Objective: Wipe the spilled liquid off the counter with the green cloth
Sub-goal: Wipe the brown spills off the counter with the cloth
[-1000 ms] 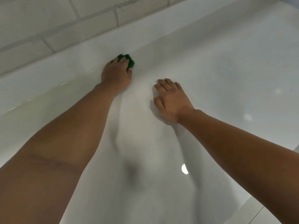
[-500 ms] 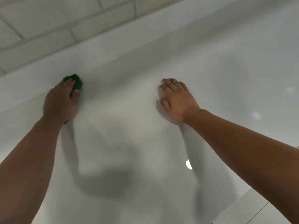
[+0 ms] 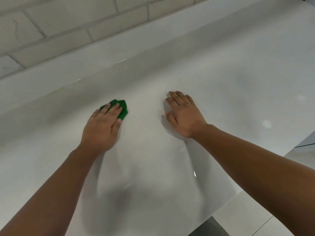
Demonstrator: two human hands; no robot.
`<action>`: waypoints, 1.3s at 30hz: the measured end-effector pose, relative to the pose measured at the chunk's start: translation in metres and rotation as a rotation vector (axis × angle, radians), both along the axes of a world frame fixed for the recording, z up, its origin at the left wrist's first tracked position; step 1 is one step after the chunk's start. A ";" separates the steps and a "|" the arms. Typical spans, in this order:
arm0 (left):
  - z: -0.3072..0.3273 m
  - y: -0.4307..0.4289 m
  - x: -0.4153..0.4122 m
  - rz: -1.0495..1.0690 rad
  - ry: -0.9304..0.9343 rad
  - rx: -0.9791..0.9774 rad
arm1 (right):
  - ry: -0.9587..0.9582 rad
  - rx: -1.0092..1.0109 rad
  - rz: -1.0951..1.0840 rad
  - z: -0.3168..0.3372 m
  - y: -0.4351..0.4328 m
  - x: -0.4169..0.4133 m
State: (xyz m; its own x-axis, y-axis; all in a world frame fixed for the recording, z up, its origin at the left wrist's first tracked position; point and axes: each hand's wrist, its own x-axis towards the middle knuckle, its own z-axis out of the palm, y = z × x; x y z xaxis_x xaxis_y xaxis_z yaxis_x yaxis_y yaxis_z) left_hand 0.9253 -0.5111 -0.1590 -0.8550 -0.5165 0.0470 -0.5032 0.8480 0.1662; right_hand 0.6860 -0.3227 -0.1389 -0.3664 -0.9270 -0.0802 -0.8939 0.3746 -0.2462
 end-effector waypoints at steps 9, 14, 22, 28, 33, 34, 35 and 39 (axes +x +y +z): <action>-0.002 -0.064 -0.001 0.404 -0.031 -0.019 | 0.007 0.010 0.035 0.003 0.004 0.017; 0.002 0.018 0.001 -0.015 -0.009 0.011 | 0.016 0.020 0.028 0.000 0.008 0.020; -0.008 -0.096 0.071 0.703 -0.017 -0.037 | 0.027 0.011 0.026 0.006 -0.004 0.018; 0.003 -0.127 0.030 0.979 -0.037 0.007 | 0.022 -0.024 0.027 0.009 -0.026 0.015; 0.002 -0.112 -0.037 0.684 0.022 0.016 | 0.033 -0.027 0.028 0.007 -0.029 0.008; 0.001 -0.107 -0.049 0.604 0.026 0.017 | 0.038 -0.021 0.028 0.007 -0.028 0.007; 0.001 -0.103 -0.059 0.523 0.021 0.023 | 0.044 -0.014 0.028 0.006 -0.028 0.006; -0.001 -0.100 -0.048 0.265 -0.002 0.065 | 0.037 -0.003 0.030 0.003 -0.028 0.003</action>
State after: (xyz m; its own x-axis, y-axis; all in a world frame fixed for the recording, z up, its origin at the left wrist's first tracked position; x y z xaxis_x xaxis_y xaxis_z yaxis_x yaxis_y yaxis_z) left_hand 0.8774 -0.6116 -0.1598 -0.6894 -0.7244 0.0051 -0.7068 0.6741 0.2146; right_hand 0.6894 -0.3504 -0.1357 -0.3411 -0.9378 -0.0641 -0.9132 0.3468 -0.2139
